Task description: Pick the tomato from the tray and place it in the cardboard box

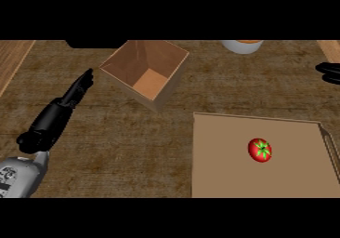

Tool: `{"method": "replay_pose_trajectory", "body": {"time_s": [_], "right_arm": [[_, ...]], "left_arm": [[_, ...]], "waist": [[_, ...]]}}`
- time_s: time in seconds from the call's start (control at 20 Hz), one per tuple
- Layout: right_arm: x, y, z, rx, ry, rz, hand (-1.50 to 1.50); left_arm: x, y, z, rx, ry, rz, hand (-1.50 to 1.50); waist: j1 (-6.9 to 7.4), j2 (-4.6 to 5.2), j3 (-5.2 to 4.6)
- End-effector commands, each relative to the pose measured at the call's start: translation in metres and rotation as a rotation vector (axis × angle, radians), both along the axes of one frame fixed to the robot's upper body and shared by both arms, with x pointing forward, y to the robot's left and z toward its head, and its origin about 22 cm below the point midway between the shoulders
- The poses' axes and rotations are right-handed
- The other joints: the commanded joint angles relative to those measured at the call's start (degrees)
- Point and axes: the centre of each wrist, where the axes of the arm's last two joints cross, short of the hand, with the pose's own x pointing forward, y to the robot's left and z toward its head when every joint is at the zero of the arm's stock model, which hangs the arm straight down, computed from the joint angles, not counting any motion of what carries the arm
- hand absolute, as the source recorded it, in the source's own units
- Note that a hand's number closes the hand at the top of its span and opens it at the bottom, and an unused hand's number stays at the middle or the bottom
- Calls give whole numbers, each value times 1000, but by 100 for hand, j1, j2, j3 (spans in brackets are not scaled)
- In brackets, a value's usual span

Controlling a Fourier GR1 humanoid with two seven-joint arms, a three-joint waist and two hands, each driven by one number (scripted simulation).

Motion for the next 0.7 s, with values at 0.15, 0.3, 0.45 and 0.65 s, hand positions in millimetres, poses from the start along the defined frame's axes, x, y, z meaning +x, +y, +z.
{"method": "replay_pose_trajectory", "body": {"time_s": [0.15, 0.3, 0.45, 0.65], "right_arm": [[-17, 44, 5, -330, 35, 148, -150], [-34, 62, -4, -420, -30, 123, -150], [-49, 89, 6, -479, -23, 124, -150], [-67, 107, -8, -546, 15, 61, -150]], "left_arm": [[-9, 3, 0, 4, 9, 6, 0], [-9, -1, -5, -7, 9, 26, 0], [4, 22, -2, 7, -1, 37, 0], [-15, -1, -9, -21, 27, 23, 0]], "waist": [[-82, -48, -11], [-147, -49, -9], [-171, -35, -13], [-125, -46, -10]]}}
